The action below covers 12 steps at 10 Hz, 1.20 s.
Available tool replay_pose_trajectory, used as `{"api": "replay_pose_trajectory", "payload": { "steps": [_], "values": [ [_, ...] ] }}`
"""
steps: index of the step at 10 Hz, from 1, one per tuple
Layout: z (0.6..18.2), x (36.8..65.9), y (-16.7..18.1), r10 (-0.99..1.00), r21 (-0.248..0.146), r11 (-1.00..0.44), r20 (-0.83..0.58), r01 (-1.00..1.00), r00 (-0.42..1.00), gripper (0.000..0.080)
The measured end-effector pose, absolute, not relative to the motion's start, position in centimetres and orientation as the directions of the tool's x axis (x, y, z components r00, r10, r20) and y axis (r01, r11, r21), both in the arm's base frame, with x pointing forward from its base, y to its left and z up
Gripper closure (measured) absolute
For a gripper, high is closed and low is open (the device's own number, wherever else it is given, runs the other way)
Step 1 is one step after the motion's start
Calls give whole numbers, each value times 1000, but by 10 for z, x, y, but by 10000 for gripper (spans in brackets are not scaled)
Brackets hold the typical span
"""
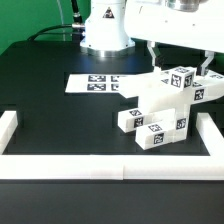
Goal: Assemble chair
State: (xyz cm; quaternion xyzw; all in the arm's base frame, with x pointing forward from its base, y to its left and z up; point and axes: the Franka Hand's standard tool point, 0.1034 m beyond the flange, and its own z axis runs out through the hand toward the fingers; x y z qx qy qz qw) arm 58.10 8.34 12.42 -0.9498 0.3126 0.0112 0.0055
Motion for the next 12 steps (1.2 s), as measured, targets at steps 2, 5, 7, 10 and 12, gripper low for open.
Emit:
{"api": "replay_pose_trajectory", "payload": {
  "steps": [2, 5, 7, 10, 12],
  "values": [
    [129, 573, 85, -456, -23, -890, -12, -456, 890, 151],
    [130, 547, 84, -261, -51, -964, -2, -261, 965, 151],
    [128, 548, 84, -265, -48, -963, -3, -265, 964, 151],
    [128, 546, 85, -258, -46, -965, -3, -258, 966, 151],
    [131, 520, 90, -172, -62, -983, 14, -171, 985, 151]
  ]
}}
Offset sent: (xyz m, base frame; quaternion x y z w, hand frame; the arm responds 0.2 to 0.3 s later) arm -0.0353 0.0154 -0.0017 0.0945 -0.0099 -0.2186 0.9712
